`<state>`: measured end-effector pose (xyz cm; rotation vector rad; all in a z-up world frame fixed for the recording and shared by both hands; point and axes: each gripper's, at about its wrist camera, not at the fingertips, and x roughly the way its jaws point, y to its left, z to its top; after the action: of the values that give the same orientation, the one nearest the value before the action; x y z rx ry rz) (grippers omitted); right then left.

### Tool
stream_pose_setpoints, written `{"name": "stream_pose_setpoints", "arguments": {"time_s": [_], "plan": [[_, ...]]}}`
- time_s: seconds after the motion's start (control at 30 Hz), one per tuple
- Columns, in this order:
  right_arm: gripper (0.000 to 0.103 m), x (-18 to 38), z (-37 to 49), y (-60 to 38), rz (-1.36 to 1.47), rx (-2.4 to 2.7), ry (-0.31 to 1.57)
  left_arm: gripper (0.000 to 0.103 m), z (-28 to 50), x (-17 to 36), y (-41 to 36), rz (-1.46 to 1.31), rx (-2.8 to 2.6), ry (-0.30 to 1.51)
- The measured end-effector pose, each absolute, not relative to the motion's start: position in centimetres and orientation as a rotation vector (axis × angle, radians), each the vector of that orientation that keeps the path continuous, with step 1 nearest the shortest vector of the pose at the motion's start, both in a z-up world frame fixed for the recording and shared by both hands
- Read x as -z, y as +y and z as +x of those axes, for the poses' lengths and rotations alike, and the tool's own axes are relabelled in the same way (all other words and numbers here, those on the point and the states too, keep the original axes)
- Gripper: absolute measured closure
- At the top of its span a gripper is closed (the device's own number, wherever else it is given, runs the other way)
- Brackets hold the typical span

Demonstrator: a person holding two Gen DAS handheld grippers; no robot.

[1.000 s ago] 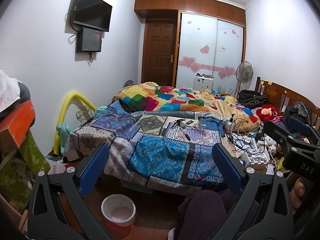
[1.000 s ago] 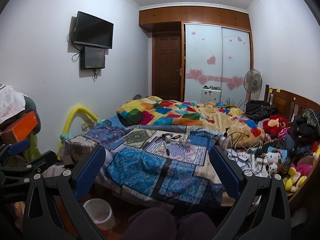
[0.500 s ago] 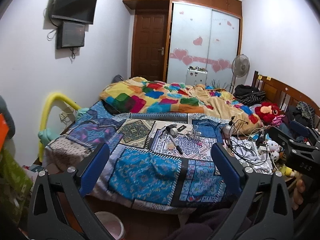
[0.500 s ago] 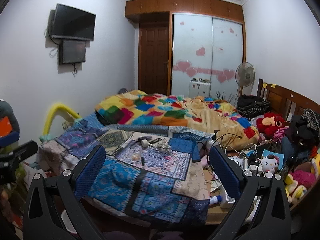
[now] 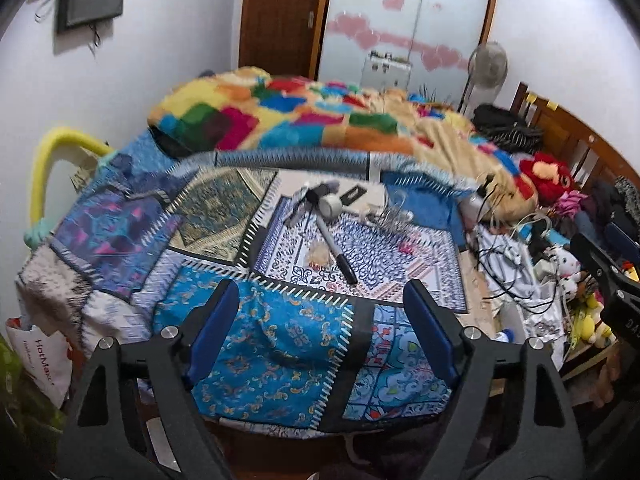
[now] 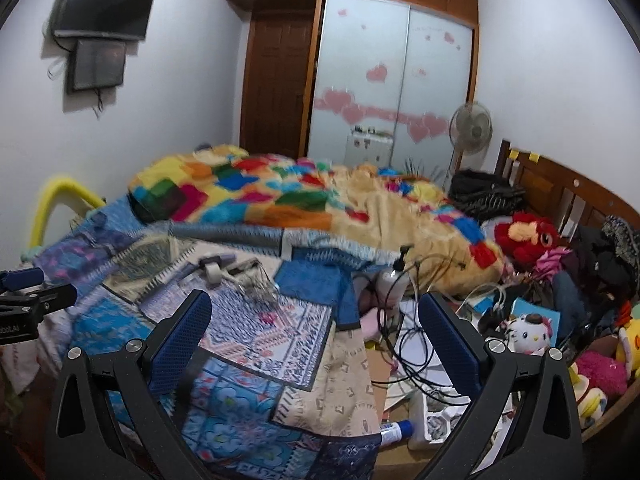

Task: Collect trash
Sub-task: 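Move left tool toward clear plastic bag while right tool approaches pink cartoon figure, then close left gripper on plastic bag while right gripper closes on pink figure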

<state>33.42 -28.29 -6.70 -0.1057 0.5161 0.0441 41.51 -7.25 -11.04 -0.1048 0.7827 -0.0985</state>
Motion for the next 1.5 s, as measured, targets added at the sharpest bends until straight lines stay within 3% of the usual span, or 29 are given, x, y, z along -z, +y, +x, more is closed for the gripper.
{"name": "stream_pose_setpoints", "arguments": {"time_s": [0.27,0.43,0.63,0.87,0.93,1.0,1.07,1.1,1.5], "plan": [[0.004,13.1,40.9,-29.3,-0.017,-0.153,0.723,0.019,47.8,17.2,-8.2,-0.081,0.107,0.869],[0.028,17.7,45.8,-29.6,0.089,-0.245,0.875,0.02,51.6,20.6,-8.4,-0.097,0.129,0.912],[0.051,21.3,49.7,-28.8,0.12,-0.294,0.953,0.04,55.1,23.3,-8.7,-0.102,0.154,0.938],[0.062,23.6,52.8,-27.5,0.104,-0.298,0.976,0.05,57.3,25.6,-8.8,-0.124,0.162,0.959],[0.071,24.2,53.1,-26.9,0.082,-0.293,0.979,0.056,57.5,26.0,-9.0,-0.134,0.173,0.953],[0.071,24.4,53.1,-26.2,0.048,-0.272,0.958,0.061,57.4,26.2,-9.0,-0.139,0.18,0.933],[0.071,24.5,53.0,-25.6,0.017,-0.258,0.941,0.072,57.2,26.3,-9.0,-0.144,0.173,0.925],[0.077,24.5,53.0,-25.4,-0.004,-0.252,0.937,0.072,57.2,26.3,-9.0,-0.15,0.171,0.923],[0.077,22.3,51.3,-26.5,0.06,-0.268,0.973,0.074,53.8,22.2,-9.0,-0.151,0.188,0.911]]}}
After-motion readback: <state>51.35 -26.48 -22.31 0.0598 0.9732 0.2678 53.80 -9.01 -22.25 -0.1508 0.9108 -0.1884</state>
